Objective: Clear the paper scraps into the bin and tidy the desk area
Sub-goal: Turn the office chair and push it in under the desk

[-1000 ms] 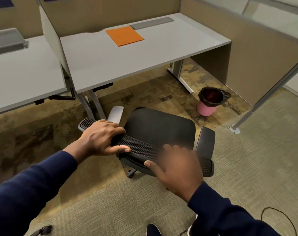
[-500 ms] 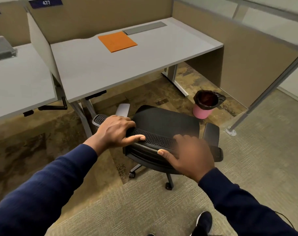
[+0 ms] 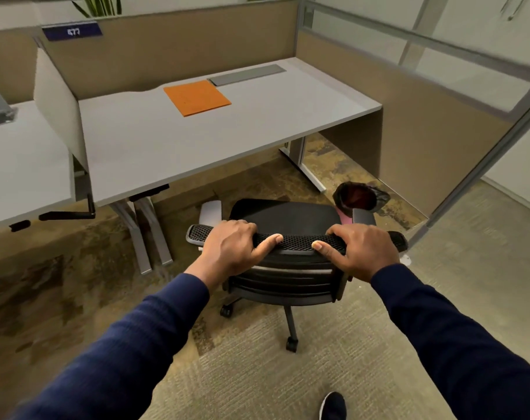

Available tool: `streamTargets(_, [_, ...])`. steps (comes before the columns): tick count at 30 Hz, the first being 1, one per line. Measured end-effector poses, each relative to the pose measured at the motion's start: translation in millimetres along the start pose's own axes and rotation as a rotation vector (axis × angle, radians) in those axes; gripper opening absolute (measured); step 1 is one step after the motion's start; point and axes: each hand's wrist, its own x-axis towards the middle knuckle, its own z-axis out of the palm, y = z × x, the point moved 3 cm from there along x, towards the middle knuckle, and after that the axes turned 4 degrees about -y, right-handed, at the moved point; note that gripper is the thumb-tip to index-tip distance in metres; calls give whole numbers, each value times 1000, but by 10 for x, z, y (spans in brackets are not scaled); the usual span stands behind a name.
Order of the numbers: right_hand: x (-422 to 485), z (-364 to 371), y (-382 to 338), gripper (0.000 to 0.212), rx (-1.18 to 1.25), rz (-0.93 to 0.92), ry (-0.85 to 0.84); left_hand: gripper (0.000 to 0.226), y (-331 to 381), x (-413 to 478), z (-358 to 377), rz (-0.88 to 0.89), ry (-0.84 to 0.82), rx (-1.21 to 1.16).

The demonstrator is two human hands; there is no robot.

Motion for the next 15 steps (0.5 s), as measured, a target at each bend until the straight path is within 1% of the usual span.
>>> streamTargets(6, [475,31,616,80,14,-70,-52,81,306,414,126,-108,34,-5])
streamTargets(15, [1290,195,1335,78,-2,-229,-28,82,603,1036,198,-249,97,44])
